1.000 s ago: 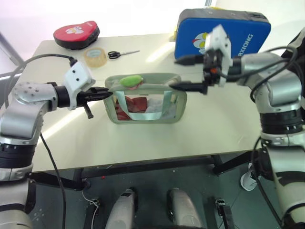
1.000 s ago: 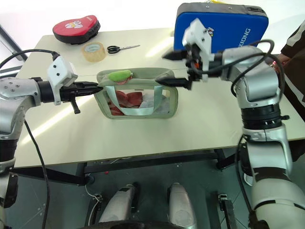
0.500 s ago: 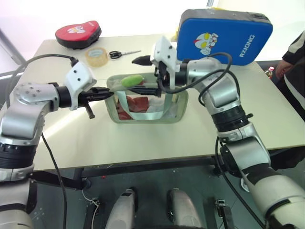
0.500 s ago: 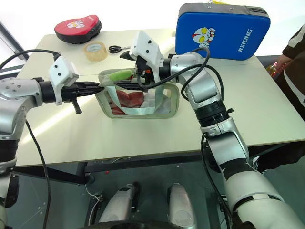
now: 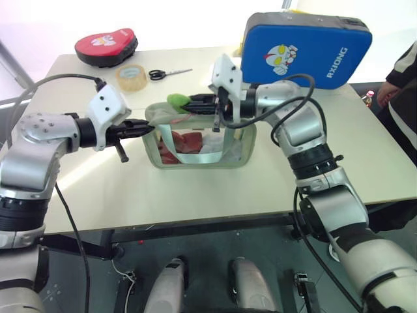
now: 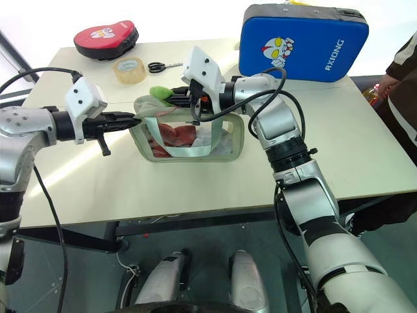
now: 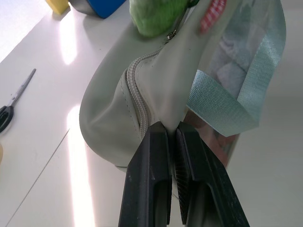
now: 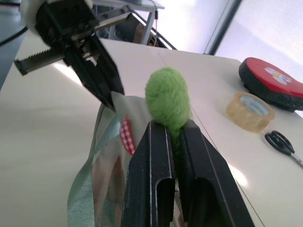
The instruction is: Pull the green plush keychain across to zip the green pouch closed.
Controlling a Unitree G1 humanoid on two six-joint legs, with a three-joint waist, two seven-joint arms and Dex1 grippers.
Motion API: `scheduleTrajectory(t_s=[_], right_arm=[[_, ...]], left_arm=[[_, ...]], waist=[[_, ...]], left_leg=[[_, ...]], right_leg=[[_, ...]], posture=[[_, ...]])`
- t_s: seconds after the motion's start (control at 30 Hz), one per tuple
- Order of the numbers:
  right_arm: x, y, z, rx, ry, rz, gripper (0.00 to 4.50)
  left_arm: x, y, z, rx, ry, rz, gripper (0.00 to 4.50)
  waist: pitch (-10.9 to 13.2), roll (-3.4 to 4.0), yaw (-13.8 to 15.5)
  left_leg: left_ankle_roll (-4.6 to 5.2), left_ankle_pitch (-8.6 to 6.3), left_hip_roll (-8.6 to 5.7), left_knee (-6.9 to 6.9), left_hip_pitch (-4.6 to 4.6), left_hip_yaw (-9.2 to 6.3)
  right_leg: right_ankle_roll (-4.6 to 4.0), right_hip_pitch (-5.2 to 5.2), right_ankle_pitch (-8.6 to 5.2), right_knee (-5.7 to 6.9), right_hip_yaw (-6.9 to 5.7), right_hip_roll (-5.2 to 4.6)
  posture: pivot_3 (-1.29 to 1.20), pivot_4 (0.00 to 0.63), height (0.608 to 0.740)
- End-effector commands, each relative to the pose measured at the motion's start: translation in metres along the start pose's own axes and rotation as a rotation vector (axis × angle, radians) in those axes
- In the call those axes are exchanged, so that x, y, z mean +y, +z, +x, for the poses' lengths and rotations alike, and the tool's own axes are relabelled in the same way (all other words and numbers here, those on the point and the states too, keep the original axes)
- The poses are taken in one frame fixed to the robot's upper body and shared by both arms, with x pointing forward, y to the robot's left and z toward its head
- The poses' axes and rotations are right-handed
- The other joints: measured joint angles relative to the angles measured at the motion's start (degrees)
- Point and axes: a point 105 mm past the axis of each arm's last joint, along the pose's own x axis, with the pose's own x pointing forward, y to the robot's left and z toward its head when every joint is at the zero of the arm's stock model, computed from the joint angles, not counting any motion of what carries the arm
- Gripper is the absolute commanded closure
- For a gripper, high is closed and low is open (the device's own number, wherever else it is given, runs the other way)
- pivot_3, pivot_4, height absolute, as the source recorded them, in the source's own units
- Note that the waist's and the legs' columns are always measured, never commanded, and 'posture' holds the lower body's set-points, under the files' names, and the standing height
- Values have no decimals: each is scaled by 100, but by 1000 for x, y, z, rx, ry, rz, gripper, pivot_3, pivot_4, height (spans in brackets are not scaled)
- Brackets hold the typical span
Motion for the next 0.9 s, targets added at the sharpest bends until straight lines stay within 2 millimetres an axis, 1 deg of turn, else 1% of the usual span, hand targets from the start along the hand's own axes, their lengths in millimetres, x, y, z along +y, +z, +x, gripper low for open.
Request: scheduleTrajectory(t_s=[0.03,0.17,0.43,0.53,0.63,0.7,0.77,0.83,0.9], right_arm=[[-24,28,-33,-46,-98,-22,4443],[-34,16,-64,14,-176,7,4443],[-52,-20,-124,148,-404,60,4443],[-58,-38,-148,187,-514,101,4443],[-60,-54,-166,210,-601,144,4443],[-58,-65,-172,211,-642,193,4443],[-52,-81,-174,229,-670,239,4443],[-37,-102,-167,238,-667,306,4443],[-24,-118,-157,240,-666,360,4443]], left_arm=[[4,8,-7,-17,29,29,4500],[3,6,-7,-14,28,27,4500],[2,5,-5,-14,17,29,4500],[1,5,-4,-15,9,28,4500],[0,4,-3,-13,1,27,4500],[0,4,-2,-11,-3,31,4500],[0,4,-1,-12,-6,33,4500],[1,5,-1,-13,-9,35,4500],[1,6,0,-15,-9,36,4500]], waist=[[0,0,15],[0,0,-1],[0,0,3],[0,0,5],[0,0,3],[0,0,3],[0,0,10],[-1,-1,8],[-1,-1,6]], left_leg=[[0,0,0,0,0,0],[0,-1,0,-1,1,0],[1,0,0,-1,0,2],[1,0,0,0,0,2],[1,0,0,0,1,2],[1,0,0,0,1,3],[1,0,0,0,1,2],[1,0,0,1,2,2],[1,0,0,2,3,2]], right_leg=[[0,1,0,-1,0,0],[0,1,0,-2,0,-1],[-1,2,0,-3,1,-2],[-1,4,0,-5,1,-3],[-1,4,0,-4,1,-3],[-1,4,0,-5,1,-3],[-1,5,0,-5,1,-3],[-1,8,0,-5,1,-4],[-1,10,0,-4,1,-3]], posture=[[0,150,740],[0,150,740],[0,150,740],[0,150,740],[0,150,740],[0,150,740],[0,150,740],[0,150,740],[0,150,740]])
